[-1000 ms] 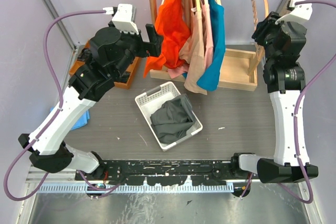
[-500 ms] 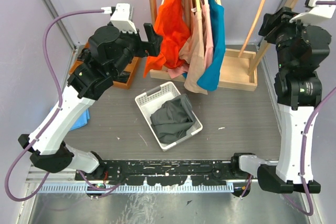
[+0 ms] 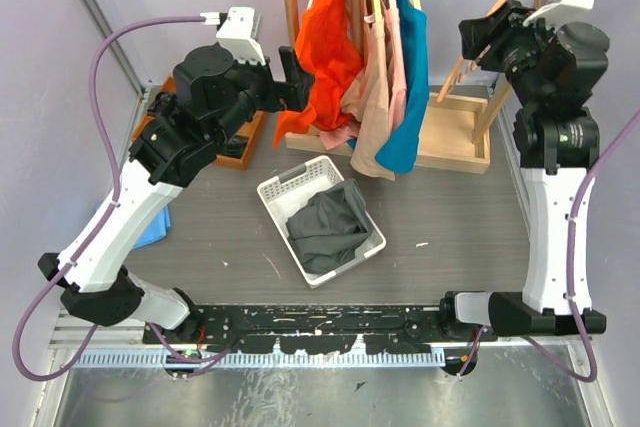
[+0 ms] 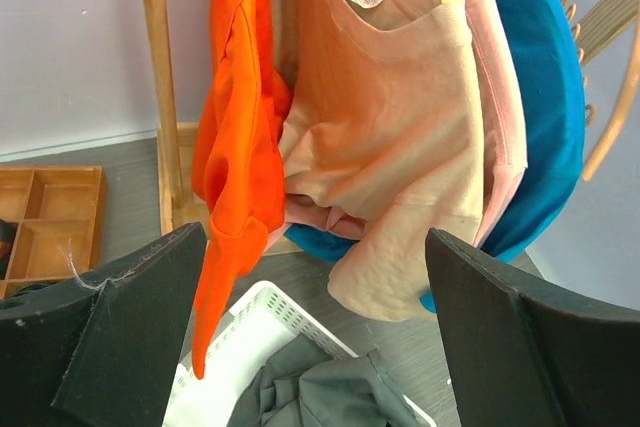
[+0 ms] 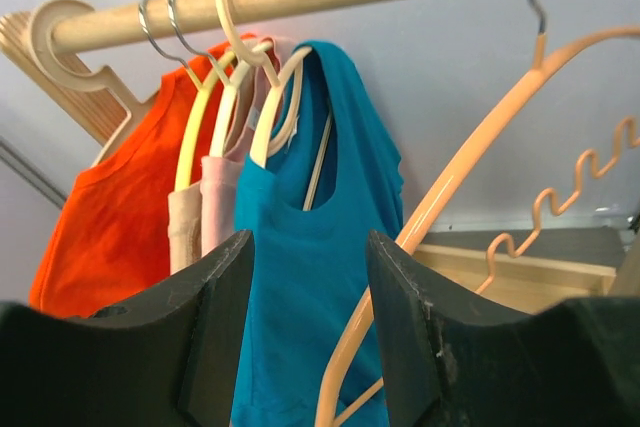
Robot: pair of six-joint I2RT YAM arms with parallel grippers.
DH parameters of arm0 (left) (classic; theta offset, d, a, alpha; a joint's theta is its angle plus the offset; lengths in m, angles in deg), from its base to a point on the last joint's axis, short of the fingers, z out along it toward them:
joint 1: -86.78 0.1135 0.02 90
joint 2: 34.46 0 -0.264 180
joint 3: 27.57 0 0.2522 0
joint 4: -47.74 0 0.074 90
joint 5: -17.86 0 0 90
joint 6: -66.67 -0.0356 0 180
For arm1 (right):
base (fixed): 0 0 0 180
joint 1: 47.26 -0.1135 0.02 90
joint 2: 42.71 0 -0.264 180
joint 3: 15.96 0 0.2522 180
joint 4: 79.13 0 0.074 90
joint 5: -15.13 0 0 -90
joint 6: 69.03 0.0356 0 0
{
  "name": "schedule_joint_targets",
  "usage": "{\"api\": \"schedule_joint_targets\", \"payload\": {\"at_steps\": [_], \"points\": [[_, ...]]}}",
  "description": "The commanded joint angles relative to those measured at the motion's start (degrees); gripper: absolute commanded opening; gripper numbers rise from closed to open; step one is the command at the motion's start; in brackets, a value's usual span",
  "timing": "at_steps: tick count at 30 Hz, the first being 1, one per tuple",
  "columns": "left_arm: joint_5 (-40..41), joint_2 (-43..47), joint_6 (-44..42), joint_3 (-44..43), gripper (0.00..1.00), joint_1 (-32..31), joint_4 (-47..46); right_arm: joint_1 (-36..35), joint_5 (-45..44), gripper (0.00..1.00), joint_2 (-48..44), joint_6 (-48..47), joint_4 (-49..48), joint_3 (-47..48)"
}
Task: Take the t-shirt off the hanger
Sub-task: Place the hanger on the clothesline, then pick up the hanger from the clothesline.
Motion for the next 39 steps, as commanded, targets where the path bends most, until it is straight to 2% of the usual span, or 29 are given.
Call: {"api": "schedule_joint_targets", "payload": {"at_steps": [1, 22, 31, 39], "points": [[-0.93, -0.4, -0.95, -2.06, 0.98, 0.31, 0.62, -0.62, 3.29, 0.54, 2.19, 2.75, -1.35, 1.73], [-1.9, -1.43, -1.77, -3.21, 0.98, 2.47, 0.88, -7.91, 2.24, 0.54, 11.74, 2.59, -0.83, 9.43], [-2.04, -1.46, -1.66, -3.44, 0.98, 3.55, 1.13, -11.09, -5.29, 0.55, 14.97, 1.46, 2.01, 12.45], [-2.54, -0.94, -1.57, -2.73, 0.98, 4.56, 1.18, -12.38, -8.31, 0.53, 16.57, 0.62, 3.46, 13.16]]}}
